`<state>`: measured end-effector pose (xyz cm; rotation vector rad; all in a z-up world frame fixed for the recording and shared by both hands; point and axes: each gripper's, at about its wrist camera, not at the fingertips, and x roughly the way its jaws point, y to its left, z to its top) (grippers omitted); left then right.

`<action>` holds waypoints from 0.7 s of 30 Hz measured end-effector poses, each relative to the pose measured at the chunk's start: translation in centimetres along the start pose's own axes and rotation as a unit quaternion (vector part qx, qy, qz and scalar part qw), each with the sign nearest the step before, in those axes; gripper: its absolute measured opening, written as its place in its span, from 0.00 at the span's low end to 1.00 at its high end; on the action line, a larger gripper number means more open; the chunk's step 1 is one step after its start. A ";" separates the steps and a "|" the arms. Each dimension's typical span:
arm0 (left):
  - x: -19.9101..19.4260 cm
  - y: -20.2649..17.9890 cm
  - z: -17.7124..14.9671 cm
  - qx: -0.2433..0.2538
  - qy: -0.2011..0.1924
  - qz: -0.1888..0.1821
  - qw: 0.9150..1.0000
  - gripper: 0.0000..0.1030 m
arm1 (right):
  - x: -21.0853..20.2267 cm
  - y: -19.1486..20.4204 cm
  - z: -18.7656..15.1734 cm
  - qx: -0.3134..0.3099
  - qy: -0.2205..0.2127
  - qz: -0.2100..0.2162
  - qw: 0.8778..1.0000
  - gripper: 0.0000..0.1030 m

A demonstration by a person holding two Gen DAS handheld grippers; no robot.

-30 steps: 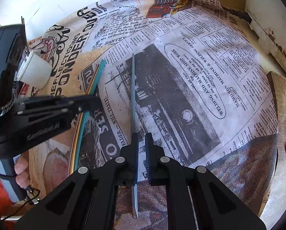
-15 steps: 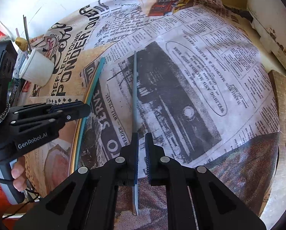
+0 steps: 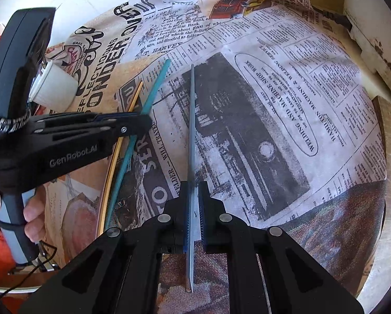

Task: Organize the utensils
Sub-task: 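Grasp the green chopstick with the left tool while the right tool holds the grey-blue chopstick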

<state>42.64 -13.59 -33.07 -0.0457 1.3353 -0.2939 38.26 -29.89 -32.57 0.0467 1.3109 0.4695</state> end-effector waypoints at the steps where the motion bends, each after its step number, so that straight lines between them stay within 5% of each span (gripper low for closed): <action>1: 0.0 -0.4 0.0 0.011 0.004 0.009 1.000 0.11 | 0.0 0.0 0.0 0.001 0.000 -0.001 1.000 0.06; 8: 0.5 -2.0 0.3 0.050 0.026 0.032 0.998 0.11 | -0.5 -0.3 -0.3 0.004 -0.006 -0.005 1.000 0.06; 15: 1.0 0.3 2.1 -0.002 0.041 -0.029 0.999 0.04 | -0.1 -0.1 0.1 0.012 -0.002 0.004 1.000 0.06; 21: -2.7 1.8 0.6 -0.037 -0.007 -0.054 0.998 0.04 | 1.6 1.7 1.6 -0.006 0.010 0.002 1.000 0.06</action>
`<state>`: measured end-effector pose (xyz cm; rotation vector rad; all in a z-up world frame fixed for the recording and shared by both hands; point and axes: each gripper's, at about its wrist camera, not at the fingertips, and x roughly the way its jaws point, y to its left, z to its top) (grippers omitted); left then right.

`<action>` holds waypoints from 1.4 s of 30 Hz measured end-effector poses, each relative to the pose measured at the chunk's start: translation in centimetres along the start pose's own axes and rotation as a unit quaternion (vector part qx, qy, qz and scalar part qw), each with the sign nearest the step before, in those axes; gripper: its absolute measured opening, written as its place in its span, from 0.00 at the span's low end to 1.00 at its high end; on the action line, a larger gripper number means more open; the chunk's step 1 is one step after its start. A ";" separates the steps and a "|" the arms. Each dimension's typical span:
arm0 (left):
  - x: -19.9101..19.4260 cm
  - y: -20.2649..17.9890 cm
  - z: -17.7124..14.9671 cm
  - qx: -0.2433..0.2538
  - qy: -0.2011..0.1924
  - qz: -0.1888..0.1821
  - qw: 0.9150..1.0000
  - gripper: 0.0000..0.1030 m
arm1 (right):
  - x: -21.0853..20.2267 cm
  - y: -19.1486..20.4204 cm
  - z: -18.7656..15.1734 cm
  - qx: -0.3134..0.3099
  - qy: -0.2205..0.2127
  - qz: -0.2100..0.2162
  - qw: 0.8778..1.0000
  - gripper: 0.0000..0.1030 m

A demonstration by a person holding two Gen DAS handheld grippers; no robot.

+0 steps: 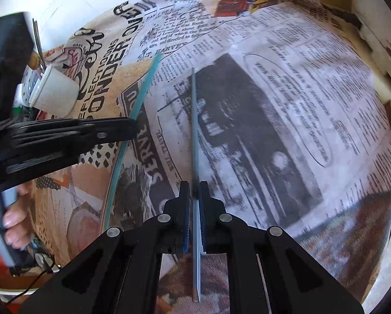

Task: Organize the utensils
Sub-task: 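Lift both chopsticks and carry them over the white cup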

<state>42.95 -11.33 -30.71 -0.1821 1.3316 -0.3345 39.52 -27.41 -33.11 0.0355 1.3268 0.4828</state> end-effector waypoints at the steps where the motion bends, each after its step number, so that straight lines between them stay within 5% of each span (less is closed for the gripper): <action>1: -0.8 0.2 -0.3 -0.001 -0.010 0.001 1.000 0.04 | 0.3 0.4 0.3 -0.005 0.001 -0.002 1.000 0.06; 7: -5.1 1.2 -2.5 0.001 -0.065 0.027 0.998 0.04 | 1.9 3.6 1.9 -0.047 0.010 -0.011 0.999 0.06; 13: -6.1 2.9 -3.8 -0.020 -0.079 0.035 0.996 0.04 | 2.7 5.8 2.6 -0.088 0.019 -0.040 0.995 0.12; 21: -8.5 4.5 -5.5 -0.013 -0.104 0.037 0.994 0.04 | 2.8 5.6 3.0 -0.054 0.022 -0.043 0.997 0.05; 42: -21.2 9.1 -6.2 -0.011 -0.252 0.062 0.966 0.04 | -7.6 15.5 5.0 -0.068 -0.174 -0.032 0.982 0.05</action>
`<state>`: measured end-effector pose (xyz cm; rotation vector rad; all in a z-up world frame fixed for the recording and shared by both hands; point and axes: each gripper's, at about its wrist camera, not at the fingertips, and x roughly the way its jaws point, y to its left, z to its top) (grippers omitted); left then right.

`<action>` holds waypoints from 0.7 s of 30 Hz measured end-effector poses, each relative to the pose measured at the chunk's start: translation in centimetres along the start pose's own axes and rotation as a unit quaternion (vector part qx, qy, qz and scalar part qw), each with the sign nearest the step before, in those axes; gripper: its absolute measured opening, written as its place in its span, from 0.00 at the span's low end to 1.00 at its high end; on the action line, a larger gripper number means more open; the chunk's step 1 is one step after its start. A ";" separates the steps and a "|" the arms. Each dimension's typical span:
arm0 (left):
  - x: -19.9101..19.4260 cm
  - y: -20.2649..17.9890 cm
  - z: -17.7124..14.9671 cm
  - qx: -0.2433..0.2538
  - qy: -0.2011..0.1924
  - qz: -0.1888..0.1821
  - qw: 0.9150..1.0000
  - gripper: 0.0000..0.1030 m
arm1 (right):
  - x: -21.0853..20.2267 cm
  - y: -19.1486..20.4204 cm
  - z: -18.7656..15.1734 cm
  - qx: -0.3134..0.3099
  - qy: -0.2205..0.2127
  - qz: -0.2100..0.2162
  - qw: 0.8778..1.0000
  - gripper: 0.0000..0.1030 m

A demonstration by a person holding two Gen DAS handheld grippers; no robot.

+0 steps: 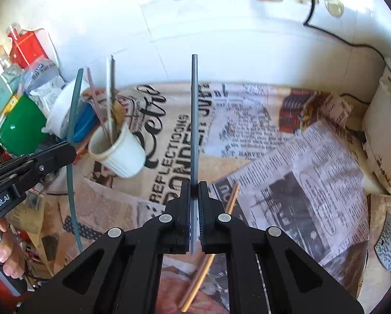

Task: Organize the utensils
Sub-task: 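Lift both chopsticks and carry them over the white cup, then lower the green and grey-blue chopsticks into the white cup and open both tools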

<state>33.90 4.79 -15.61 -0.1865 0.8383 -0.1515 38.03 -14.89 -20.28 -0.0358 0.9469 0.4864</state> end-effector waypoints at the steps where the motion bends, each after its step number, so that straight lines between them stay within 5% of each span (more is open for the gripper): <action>1: -0.4 0.3 0.3 -0.002 -0.007 0.002 1.000 0.04 | -0.4 0.6 0.4 -0.003 -0.007 0.002 1.000 0.05; 21: -3.9 8.6 8.1 -0.045 -0.121 0.052 0.990 0.04 | -4.3 9.0 9.2 -0.061 -0.132 0.037 0.989 0.05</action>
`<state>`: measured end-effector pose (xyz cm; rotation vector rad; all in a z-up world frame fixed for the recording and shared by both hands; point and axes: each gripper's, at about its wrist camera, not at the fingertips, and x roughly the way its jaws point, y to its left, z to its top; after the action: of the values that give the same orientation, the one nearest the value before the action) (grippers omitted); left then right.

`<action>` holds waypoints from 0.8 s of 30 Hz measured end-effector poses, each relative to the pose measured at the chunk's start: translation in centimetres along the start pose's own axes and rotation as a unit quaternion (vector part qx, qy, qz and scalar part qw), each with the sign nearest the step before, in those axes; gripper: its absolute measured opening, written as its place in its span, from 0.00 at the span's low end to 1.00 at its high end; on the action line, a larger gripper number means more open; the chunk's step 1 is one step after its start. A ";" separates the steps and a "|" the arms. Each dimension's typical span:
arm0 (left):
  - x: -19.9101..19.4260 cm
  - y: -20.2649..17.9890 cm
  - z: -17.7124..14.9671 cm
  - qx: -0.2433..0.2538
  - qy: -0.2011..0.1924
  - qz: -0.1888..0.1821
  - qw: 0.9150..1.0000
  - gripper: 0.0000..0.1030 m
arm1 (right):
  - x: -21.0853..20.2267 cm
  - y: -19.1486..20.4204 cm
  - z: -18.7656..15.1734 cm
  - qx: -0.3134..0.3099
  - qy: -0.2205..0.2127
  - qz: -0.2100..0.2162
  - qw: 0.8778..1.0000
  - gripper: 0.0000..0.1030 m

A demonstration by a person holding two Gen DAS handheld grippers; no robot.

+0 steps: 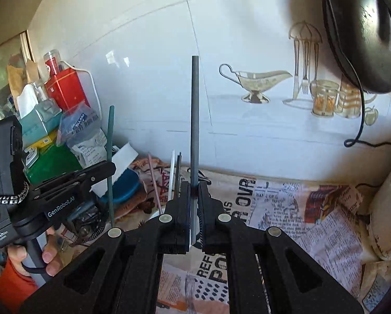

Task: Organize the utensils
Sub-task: 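Lower the green and grey-blue chopsticks into the white cup and open both tools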

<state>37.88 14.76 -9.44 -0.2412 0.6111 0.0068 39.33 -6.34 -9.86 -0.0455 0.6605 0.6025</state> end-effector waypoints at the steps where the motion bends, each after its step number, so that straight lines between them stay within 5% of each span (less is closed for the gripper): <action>1: 0.4 0.4 0.5 -0.003 -0.005 0.001 1.000 0.04 | 0.2 0.2 0.3 -0.001 -0.003 0.003 1.000 0.05; 11: 5.1 2.7 1.6 -0.021 -0.036 0.022 0.999 0.04 | 5.1 1.4 0.7 0.008 0.018 0.026 0.999 0.05; 24: 10.3 4.3 -4.0 -0.038 -0.019 0.054 0.998 0.04 | 10.5 1.3 -3.7 0.021 0.103 0.025 0.994 0.05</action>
<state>43.72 17.33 -19.37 -0.2799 0.5865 0.1386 43.13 -0.70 -18.85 -0.0519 0.8763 0.6369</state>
